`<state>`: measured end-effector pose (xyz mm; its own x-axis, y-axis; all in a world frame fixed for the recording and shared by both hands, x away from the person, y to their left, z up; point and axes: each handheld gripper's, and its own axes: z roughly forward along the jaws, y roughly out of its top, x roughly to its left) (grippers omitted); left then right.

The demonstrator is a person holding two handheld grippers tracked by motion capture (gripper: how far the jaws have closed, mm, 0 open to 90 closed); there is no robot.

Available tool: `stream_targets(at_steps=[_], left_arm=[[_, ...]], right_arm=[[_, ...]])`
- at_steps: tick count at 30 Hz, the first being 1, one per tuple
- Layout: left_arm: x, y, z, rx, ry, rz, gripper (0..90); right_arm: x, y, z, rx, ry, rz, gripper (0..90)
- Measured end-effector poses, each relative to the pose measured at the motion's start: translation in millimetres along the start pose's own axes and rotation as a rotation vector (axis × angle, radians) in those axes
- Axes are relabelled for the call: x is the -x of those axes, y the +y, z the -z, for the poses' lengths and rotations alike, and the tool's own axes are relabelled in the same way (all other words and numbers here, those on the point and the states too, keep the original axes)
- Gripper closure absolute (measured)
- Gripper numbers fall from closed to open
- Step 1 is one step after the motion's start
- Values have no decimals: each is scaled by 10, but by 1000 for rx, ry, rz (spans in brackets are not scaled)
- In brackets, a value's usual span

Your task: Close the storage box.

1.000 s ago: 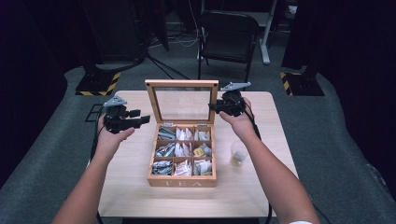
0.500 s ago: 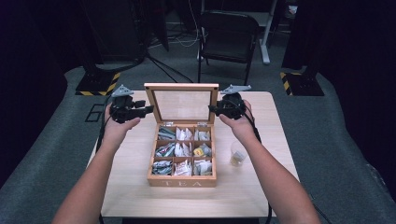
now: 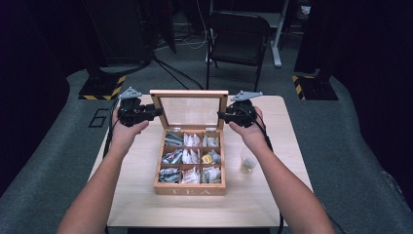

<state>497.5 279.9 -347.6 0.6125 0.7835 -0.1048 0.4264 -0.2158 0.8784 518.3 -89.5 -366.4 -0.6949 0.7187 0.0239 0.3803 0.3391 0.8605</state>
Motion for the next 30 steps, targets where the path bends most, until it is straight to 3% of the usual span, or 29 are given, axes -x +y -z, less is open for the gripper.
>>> stream_targets(at_steps=[16,30], left_arm=[[37,-12,49,-11,-17,-4,599],[121,15,156,-12,-9,-44,589]], right_arm=[[-88,-34,118,27,1,1,572],[-130,-20,258,37,11,-4,568]])
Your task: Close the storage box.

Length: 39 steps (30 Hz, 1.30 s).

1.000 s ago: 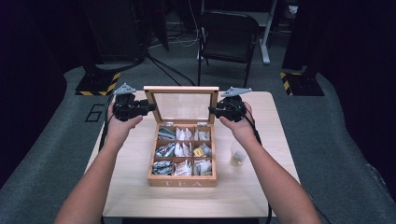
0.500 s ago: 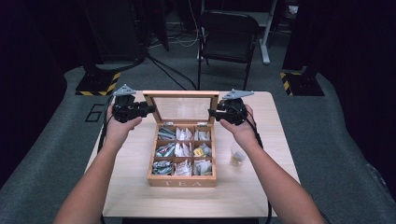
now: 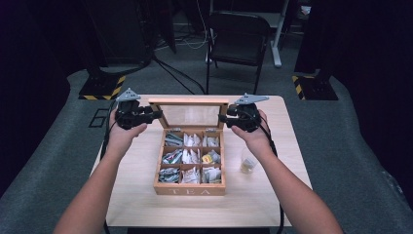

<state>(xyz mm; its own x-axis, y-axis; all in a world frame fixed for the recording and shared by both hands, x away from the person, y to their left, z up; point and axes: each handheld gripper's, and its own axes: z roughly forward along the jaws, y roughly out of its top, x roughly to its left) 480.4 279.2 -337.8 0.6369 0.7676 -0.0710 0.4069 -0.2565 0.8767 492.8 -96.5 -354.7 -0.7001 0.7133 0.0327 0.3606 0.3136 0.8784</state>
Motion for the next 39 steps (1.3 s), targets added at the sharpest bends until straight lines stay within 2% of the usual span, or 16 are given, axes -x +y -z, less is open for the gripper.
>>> stream_targets(at_steps=[4,9,17,26,32,39], left_arm=[[45,52,64,1,10,-29,589],[93,113,161,23,13,-40,596],[139,121,215,18,12,-34,598],[168,66,252,16,3,-37,592],[199,20,283,8,-3,-45,588],[232,-36,312,3,-12,-51,582]], right_arm=[[1,-11,-1,1,1,0,569],[8,-25,12,-3,6,-1,568],[-32,-3,106,3,18,2,561],[-104,57,242,-14,18,-2,538],[-174,95,339,-1,6,15,503],[-294,119,450,26,26,32,510]])
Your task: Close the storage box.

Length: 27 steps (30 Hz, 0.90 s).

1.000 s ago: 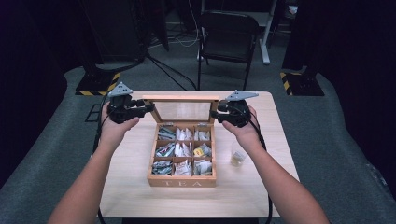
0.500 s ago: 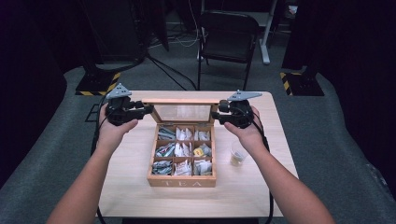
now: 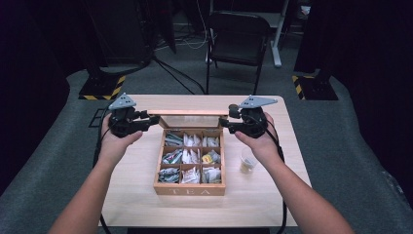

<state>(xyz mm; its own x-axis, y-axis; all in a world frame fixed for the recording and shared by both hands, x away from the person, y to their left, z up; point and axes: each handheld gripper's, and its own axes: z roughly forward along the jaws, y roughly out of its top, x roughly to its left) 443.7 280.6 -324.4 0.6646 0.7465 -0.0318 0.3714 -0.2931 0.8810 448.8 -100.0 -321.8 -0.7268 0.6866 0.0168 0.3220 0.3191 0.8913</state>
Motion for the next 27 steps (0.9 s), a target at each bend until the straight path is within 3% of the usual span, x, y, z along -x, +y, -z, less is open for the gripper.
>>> stream_targets(at_steps=[8,9,11,27], left_arm=[[45,-73,32,-1,-6,-9,576],[53,-79,36,-3,-7,-4,575],[65,-96,40,-1,-6,-4,574],[184,-270,134,-14,-19,-22,566]], right_arm=[[-89,-10,56,-7,-8,49,583],[-97,-21,65,-13,-2,27,582],[-93,-33,61,-6,1,42,580],[-213,-243,113,2,17,13,558]])
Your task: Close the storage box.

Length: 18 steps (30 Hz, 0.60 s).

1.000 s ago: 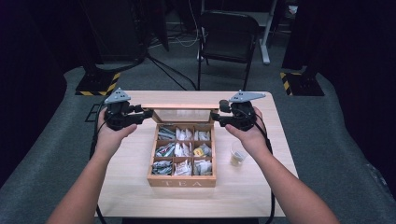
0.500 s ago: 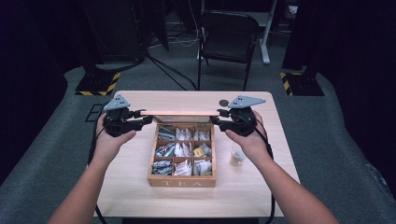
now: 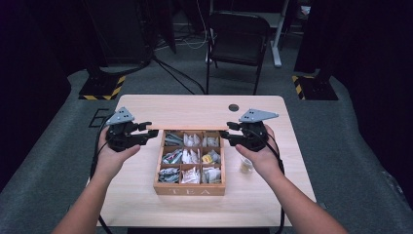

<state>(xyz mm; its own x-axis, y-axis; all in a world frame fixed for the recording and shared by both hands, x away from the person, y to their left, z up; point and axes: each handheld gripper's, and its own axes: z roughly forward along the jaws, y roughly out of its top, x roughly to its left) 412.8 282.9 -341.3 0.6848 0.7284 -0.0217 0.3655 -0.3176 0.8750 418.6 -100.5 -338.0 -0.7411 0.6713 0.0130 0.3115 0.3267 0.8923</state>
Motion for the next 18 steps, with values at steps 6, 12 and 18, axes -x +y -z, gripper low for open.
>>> stream_targets(at_steps=[6,12,18], left_arm=[[36,-61,11,4,0,3,563],[62,-109,21,3,1,2,561],[81,-182,37,4,-11,18,563]], right_arm=[[-42,-55,17,-7,0,11,556],[-72,-97,26,-10,-2,10,554],[-110,-151,36,-13,-4,13,551]])
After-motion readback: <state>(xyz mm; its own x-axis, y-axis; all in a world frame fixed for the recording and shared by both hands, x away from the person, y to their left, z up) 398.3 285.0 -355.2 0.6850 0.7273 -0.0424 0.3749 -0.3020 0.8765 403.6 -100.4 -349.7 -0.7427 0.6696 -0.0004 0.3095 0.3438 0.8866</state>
